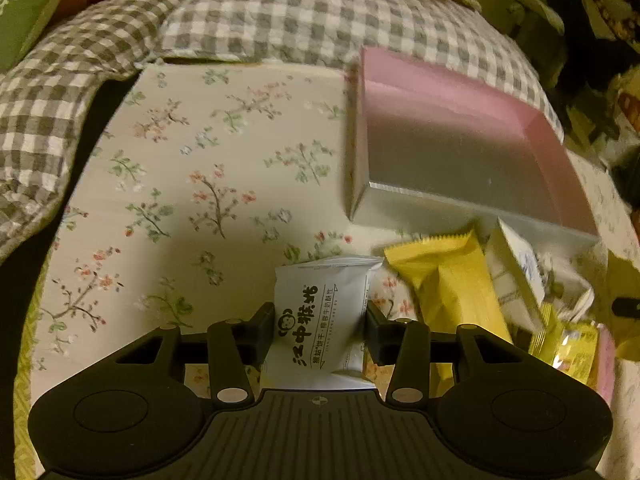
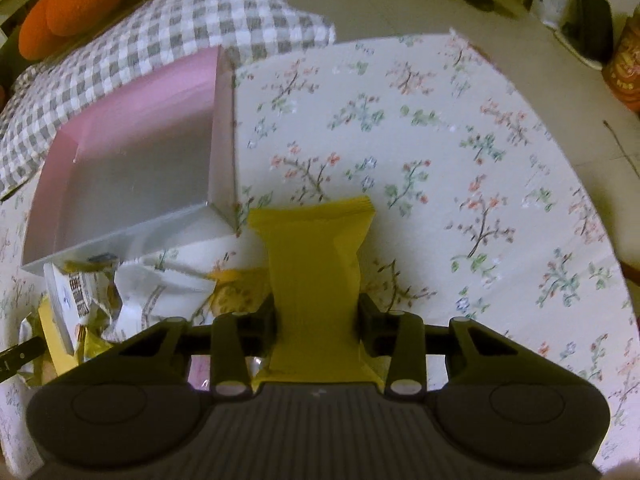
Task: Organize snacks
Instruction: 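Place the yellow pack and white packet into the silver tray with both tools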
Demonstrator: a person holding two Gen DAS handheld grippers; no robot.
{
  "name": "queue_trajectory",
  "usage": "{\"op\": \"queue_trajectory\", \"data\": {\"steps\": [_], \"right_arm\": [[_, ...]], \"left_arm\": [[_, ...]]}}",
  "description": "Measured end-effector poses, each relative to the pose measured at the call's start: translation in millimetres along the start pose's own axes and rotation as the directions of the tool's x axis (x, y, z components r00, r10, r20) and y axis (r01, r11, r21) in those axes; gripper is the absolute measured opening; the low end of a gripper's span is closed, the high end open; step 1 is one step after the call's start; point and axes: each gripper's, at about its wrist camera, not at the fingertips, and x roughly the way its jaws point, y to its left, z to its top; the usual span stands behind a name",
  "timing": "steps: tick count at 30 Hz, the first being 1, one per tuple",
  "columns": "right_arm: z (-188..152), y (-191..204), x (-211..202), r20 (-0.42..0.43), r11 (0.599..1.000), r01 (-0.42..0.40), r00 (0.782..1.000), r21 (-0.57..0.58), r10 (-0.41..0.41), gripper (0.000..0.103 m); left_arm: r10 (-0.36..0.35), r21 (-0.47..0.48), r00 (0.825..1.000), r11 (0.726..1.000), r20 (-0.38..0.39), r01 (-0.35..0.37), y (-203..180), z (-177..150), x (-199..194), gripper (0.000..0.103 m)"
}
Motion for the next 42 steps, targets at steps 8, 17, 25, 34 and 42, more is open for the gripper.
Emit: {"op": "queue_trajectory", "data": {"steps": [8, 17, 25, 34, 42], "right_arm": [[17, 3, -19, 0.127, 1.000, -0.029, 0.991, -0.010, 0.030, 0.036], [49, 47, -26, 0.230, 0.976, -0.218, 0.949, -0.018, 0.216, 0.036], [70, 81, -1, 0.246, 0.980, -0.180, 0.950, -0.082, 0.195, 0.036], [74, 99, 24, 0.229, 0.982, -0.141, 0.959, -0.126, 0.167, 0.036], [71, 113, 39, 0.175, 0.979, -0.118, 0.974, -0.166, 0.147, 0.037]], "left_arm": [[-0.028, -0.060, 0.991, 0.998, 0.129, 0.036, 2, 28, -23, 0.043], [-0.108, -0.058, 0.969, 0.991, 0.224, 0.124, -33, 68, -12, 0.043], [-0.110, -0.057, 0.961, 0.990, 0.253, 0.128, -44, 91, 12, 0.043], [-0.090, -0.011, 0.964, 0.995, 0.251, 0.096, -53, 98, 40, 0.043], [-0.068, 0.053, 0.971, 0.997, 0.228, 0.058, -61, 93, 54, 0.046]]}}
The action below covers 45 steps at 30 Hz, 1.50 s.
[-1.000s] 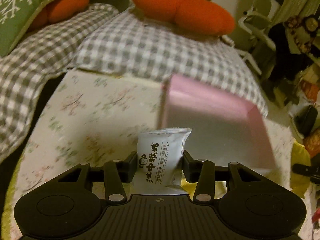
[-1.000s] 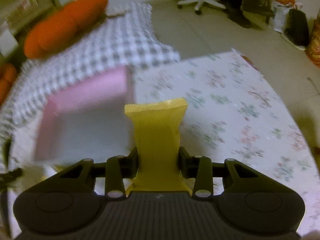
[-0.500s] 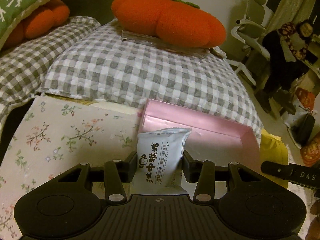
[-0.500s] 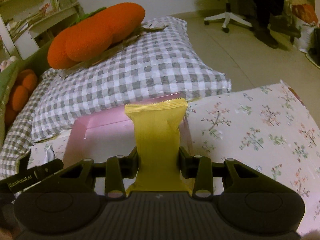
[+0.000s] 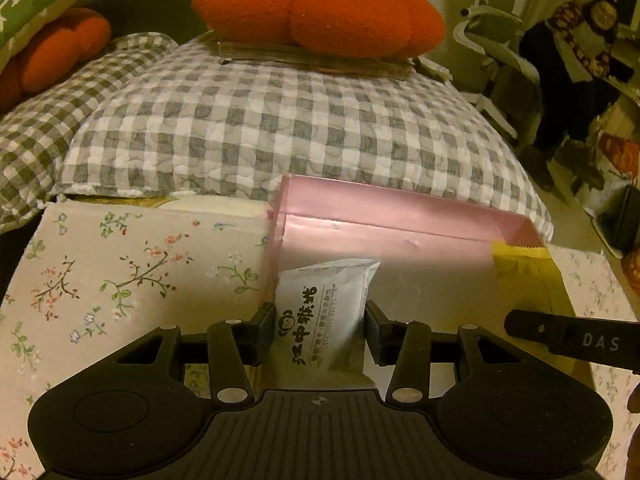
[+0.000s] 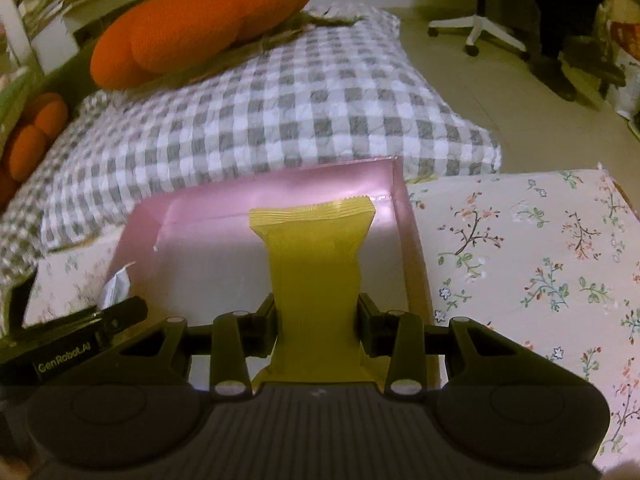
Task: Organize snacks
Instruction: 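Place the yellow pack and white packet into the silver tray with both tools, then grasp a yellow pack with the left tool while the right grasps the pink bar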
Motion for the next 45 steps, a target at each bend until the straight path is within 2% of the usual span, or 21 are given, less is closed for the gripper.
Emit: {"op": "queue_trajectory", "data": {"steps": [3, 7, 9, 13, 15, 18, 23, 25, 28, 30, 33, 38, 42, 45], "right_arm": [[-1, -2, 0, -0.005, 1.000, 0.017, 1.000, 0.008, -0.017, 0.040], [0, -4, -13, 0.020, 1.000, 0.013, 1.000, 0.022, -0.014, 0.061], [2, -7, -21, 0.036, 0.999, -0.003, 0.999, 0.037, 0.002, 0.062], [5, -17, -35, 0.031, 0.994, -0.034, 0.999, 0.100, 0.031, 0.066], [5, -20, -41, 0.024, 0.993, -0.036, 0.999, 0.113, 0.034, 0.069], [4, -23, -52, 0.015, 0.994, -0.019, 1.000, 0.111, 0.018, 0.075], [-2, -32, -73, -0.001, 0.985, -0.073, 0.997, 0.157, 0.074, 0.077], [-6, -34, -84, -0.001, 0.980, -0.099, 0.995, 0.172, 0.101, 0.082], [-17, -35, -93, -0.031, 0.972, -0.134, 0.989, 0.194, 0.142, 0.083], [-26, -31, -99, -0.053, 0.975, -0.127, 0.989, 0.181, 0.139, 0.083], [-34, -28, -107, -0.084, 0.982, -0.110, 0.989, 0.151, 0.123, 0.083], [-52, -32, -116, -0.145, 0.978, -0.124, 0.978, 0.166, 0.149, 0.085], [-60, -26, -107, -0.187, 0.997, -0.045, 0.981, 0.065, 0.057, 0.086], [-65, -32, -97, -0.223, 0.997, -0.019, 0.974, 0.070, 0.034, 0.082]], "left_arm": [[-0.017, -0.007, 1.000, 1.000, 0.005, 0.017, 2, 1, -4, 0.051], [-0.036, -0.021, 0.999, 0.999, 0.016, 0.036, 4, 4, -15, 0.060], [-0.021, -0.022, 0.999, 1.000, 0.027, 0.022, 4, 5, -23, 0.066], [-0.018, -0.048, 1.000, 0.999, 0.023, 0.019, 7, 8, -37, 0.067], [-0.017, -0.064, 1.000, 0.998, 0.020, 0.018, 9, 7, -46, 0.074], [-0.022, -0.075, 1.000, 0.997, 0.012, 0.023, 12, 2, -56, 0.076], [-0.044, -0.137, 0.999, 0.990, -0.017, 0.042, 19, -9, -76, 0.080], [-0.059, -0.146, 0.998, 0.988, -0.027, 0.054, 18, -16, -85, 0.082], [-0.063, -0.115, 0.997, 0.992, -0.051, 0.057, 11, -28, -96, 0.084], [-0.059, -0.123, 0.995, 0.991, -0.081, 0.049, 9, -41, -103, 0.084], [-0.098, -0.139, 0.987, 0.987, -0.131, 0.079, 6, -55, -106, 0.084], [-0.100, -0.152, 0.976, 0.986, -0.193, 0.071, 3, -79, -107, 0.084], [-0.091, -0.126, 0.970, 0.990, -0.227, 0.063, -2, -90, -99, 0.084], [-0.081, -0.124, 0.971, 0.991, -0.226, 0.054, -3, -91, -94, 0.084]]}}
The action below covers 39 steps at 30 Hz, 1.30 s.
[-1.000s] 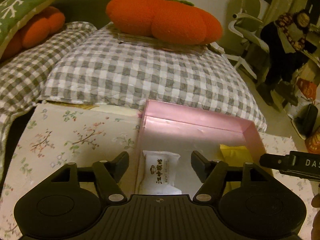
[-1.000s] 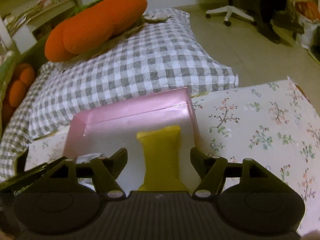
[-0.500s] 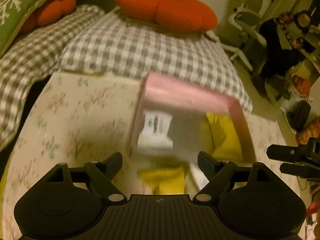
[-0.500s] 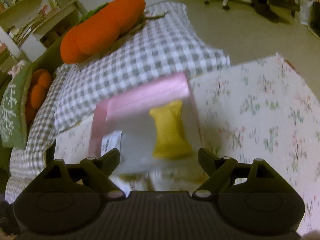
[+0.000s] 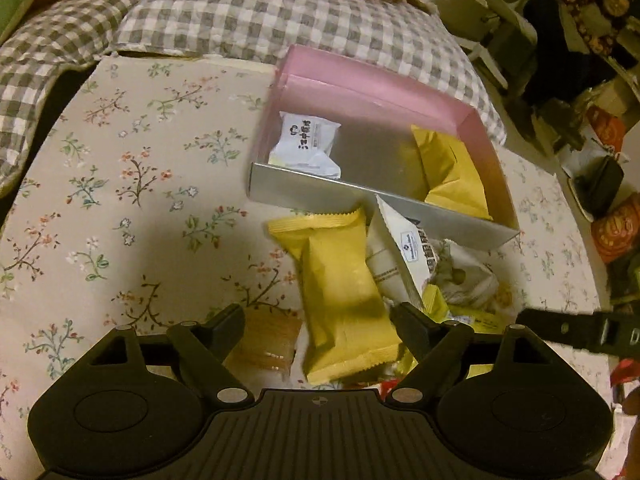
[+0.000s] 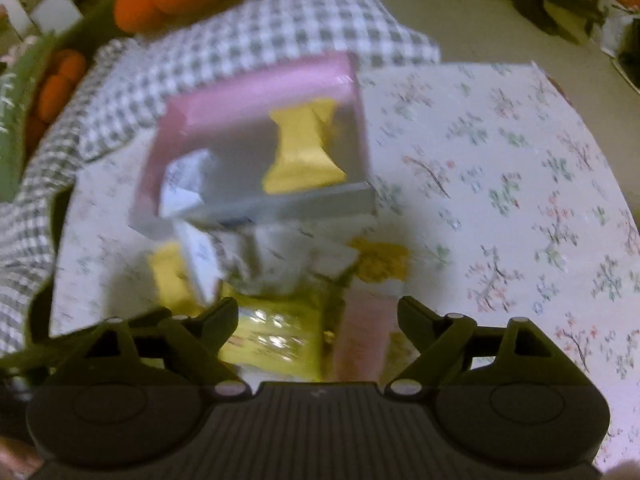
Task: Organize snacks
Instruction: 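Grasp a yellow pack with the left tool while the right grasps the pink bar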
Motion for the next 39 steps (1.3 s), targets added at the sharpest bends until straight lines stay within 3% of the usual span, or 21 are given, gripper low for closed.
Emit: {"op": "queue_trajectory", "data": {"steps": [7, 20, 34, 39], "right_arm": [[-8, -11, 4, -0.021, 1.000, 0.019, 1.000, -0.007, -0.020, 0.072], [-13, -10, 18, -0.073, 0.998, 0.051, 0.996, -0.030, -0.054, 0.069], [-15, -5, 26, -0.101, 0.998, 0.051, 0.993, -0.038, -0.055, 0.054], [-16, -6, 27, -0.105, 0.998, 0.046, 0.993, -0.030, -0.049, 0.051]], "left_arm": [[0.014, 0.016, 1.000, 1.000, -0.013, -0.014, -6, -1, 12, 0.084], [0.034, 0.079, 0.999, 0.996, 0.006, -0.034, -19, -4, 23, 0.084], [0.068, 0.179, 0.997, 0.981, 0.035, -0.073, -33, -9, 31, 0.083], [0.078, 0.136, 0.997, 0.988, 0.011, -0.079, -23, -5, 38, 0.082]]}}
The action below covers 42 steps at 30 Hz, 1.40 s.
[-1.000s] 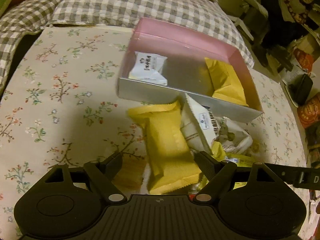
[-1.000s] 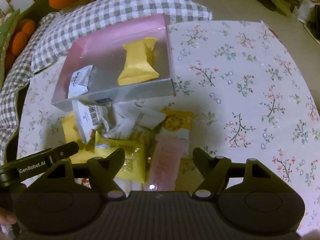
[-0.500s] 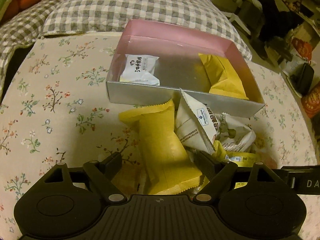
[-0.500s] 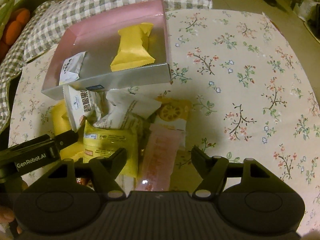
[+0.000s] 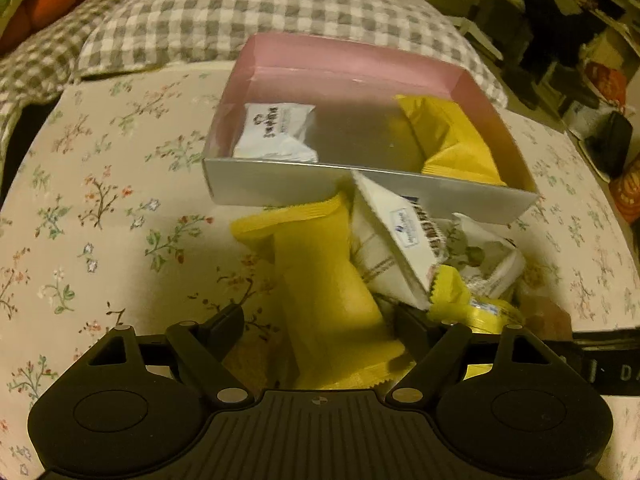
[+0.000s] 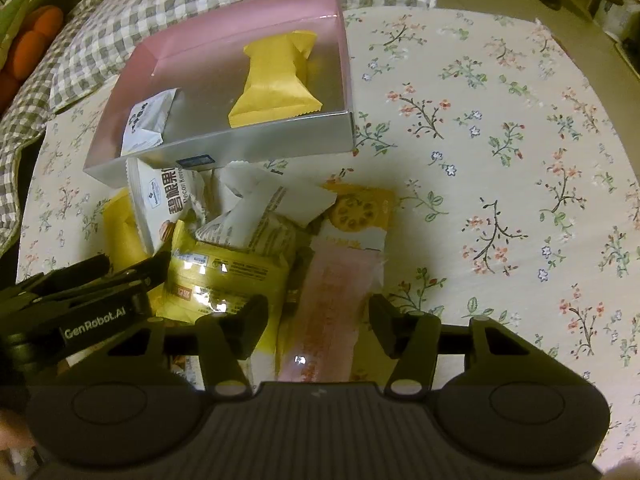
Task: Organize snacks
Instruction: 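Grasp a yellow pack with the left tool while the right grasps the pink bar, then lower the yellow pack and pink bar into the tray and open both tools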
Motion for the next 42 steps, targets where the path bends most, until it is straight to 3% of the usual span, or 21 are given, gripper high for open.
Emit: {"op": "queue_trajectory", "data": {"steps": [4, 6, 11, 21, 42], "right_arm": [[-1, 0, 3, -0.009, 1.000, -0.003, 1.000, 0.003, 0.003, 0.046], [-1, 1, 5, -0.013, 1.000, -0.001, 1.000, 0.002, 0.001, 0.043], [-2, 0, 8, -0.023, 1.000, 0.006, 1.000, 0.006, -0.006, 0.032], [-2, 2, 1, 0.000, 1.000, 0.013, 1.000, -0.008, -0.013, 0.029], [3, -7, -14, 0.089, 1.000, 0.005, 0.996, 0.019, -0.007, 0.029]], "left_arm": [[0.002, -0.012, 1.000, 1.000, 0.000, -0.002, 3, 0, 3, 0.072], [-0.013, -0.022, 1.000, 1.000, -0.002, 0.013, 3, -1, 4, 0.057], [-0.011, -0.014, 1.000, 1.000, 0.003, 0.011, 1, 0, 1, 0.040], [-0.025, -0.050, 1.000, 0.998, -0.013, 0.024, 7, 4, -7, 0.037], [-0.102, -0.137, 0.994, 0.985, 0.033, 0.105, 25, 19, -40, 0.037]]}}
